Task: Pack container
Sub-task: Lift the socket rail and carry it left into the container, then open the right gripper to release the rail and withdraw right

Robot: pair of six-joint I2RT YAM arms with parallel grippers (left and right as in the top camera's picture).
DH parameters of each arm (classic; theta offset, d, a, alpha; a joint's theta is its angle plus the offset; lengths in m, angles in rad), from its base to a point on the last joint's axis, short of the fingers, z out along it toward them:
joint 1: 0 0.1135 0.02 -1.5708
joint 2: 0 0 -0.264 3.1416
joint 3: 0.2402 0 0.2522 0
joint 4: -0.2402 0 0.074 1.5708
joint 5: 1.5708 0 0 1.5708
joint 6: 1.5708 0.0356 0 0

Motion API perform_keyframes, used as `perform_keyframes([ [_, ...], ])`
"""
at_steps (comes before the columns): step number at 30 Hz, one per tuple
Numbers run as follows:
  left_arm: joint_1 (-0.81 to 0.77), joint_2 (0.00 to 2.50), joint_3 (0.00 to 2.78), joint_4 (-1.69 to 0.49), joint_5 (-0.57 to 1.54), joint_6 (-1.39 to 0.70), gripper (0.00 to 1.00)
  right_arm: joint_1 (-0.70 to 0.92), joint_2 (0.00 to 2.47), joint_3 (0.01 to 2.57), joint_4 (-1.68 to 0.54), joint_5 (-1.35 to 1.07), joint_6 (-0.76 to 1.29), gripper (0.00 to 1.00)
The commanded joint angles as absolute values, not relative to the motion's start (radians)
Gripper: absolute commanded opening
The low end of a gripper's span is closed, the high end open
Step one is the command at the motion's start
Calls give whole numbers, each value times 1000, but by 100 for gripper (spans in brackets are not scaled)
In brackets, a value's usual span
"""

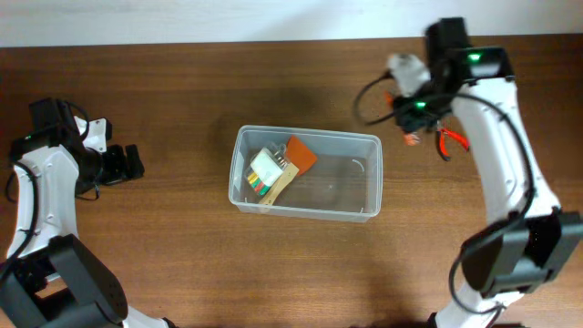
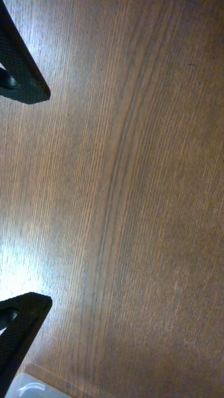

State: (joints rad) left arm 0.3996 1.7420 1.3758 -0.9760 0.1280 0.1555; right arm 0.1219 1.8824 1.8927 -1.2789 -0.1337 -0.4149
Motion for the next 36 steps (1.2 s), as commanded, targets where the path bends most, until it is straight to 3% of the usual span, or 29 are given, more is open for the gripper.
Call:
perform_keyframes([
  [1,402,1725,1371,-978,142,150,99,256,1845,1912,-1287,-176,-586,4],
  [10,402,1725,1371,-979,142,150,99,447,1945,1855,-1285,-215,-839,4],
  [20,402,1725,1371,-981,142,150,99,456,2104,1765,-1252,-218,-841,5],
  [23,402,1725,1371,-981,142,150,99,448,2128,1763,-1254,-218,-837,22],
  [30,402,1725,1371,-981,142,150,99,443,2133,1763,-1254,-218,-836,45],
  [36,402,1725,1371,-981,142,150,99,443,2080,1802,-1287,-157,-803,47],
])
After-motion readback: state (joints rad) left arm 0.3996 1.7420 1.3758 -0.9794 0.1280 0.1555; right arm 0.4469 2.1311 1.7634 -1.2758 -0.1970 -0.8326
